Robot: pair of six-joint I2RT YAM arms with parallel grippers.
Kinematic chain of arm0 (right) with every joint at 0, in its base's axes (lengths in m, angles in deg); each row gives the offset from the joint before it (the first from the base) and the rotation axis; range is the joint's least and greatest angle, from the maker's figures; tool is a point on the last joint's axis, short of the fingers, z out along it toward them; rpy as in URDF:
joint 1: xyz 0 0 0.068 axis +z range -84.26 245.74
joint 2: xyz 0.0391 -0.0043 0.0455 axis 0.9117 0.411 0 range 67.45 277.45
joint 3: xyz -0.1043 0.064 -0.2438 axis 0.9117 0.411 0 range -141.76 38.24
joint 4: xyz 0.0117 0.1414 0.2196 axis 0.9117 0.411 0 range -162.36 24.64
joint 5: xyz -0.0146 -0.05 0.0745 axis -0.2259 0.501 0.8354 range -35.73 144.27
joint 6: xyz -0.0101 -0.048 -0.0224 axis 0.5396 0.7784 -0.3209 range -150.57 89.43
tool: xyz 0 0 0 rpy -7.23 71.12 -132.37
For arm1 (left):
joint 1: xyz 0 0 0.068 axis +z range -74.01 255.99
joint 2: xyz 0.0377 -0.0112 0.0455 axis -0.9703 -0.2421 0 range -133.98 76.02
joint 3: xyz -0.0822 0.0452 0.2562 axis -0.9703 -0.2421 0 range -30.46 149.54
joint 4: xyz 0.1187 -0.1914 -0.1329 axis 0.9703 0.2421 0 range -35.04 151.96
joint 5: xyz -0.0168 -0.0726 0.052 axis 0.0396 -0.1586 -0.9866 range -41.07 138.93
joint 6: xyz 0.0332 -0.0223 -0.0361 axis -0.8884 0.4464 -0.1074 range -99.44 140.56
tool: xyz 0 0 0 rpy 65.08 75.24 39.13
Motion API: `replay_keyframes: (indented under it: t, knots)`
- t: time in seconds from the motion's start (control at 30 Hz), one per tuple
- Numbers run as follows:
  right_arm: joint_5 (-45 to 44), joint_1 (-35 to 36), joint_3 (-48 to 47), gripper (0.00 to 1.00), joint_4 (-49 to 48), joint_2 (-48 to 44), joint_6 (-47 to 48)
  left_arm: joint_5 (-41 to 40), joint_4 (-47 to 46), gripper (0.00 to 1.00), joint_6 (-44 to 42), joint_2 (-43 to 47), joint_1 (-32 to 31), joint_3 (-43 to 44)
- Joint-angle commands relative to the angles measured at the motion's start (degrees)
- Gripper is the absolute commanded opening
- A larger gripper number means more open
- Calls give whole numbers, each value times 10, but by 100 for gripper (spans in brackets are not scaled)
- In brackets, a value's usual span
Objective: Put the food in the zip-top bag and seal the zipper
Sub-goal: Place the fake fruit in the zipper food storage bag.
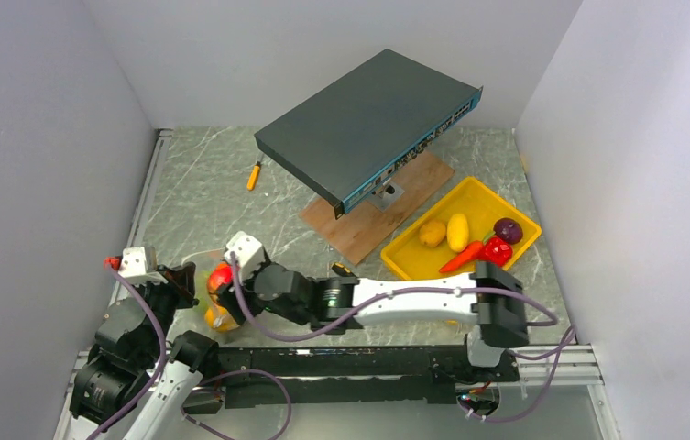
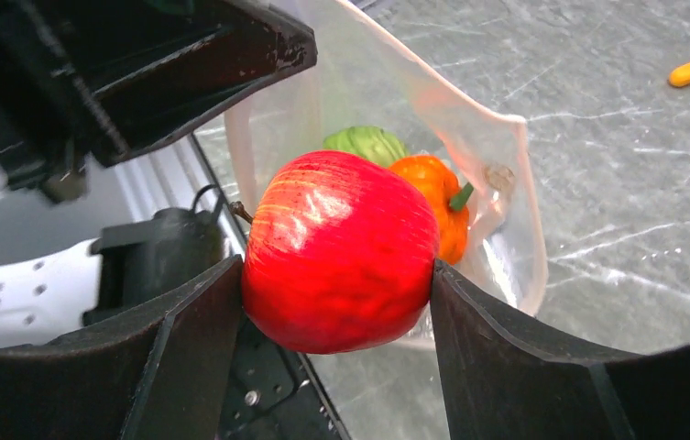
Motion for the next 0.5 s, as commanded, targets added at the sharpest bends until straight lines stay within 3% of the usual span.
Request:
replay_keyframes:
  t: [0.0,0.27,0.47]
  knots:
    - [-42,-3,-72,0,-34,66,52,-9,-25,0,10,3,0,3]
    - [86,-26,-51,0,-144,100,52,4,-31,0,3,7,0,1]
    - [127,-47,-62,2,-230,136,34,14,-36,0,-3,7,0,1]
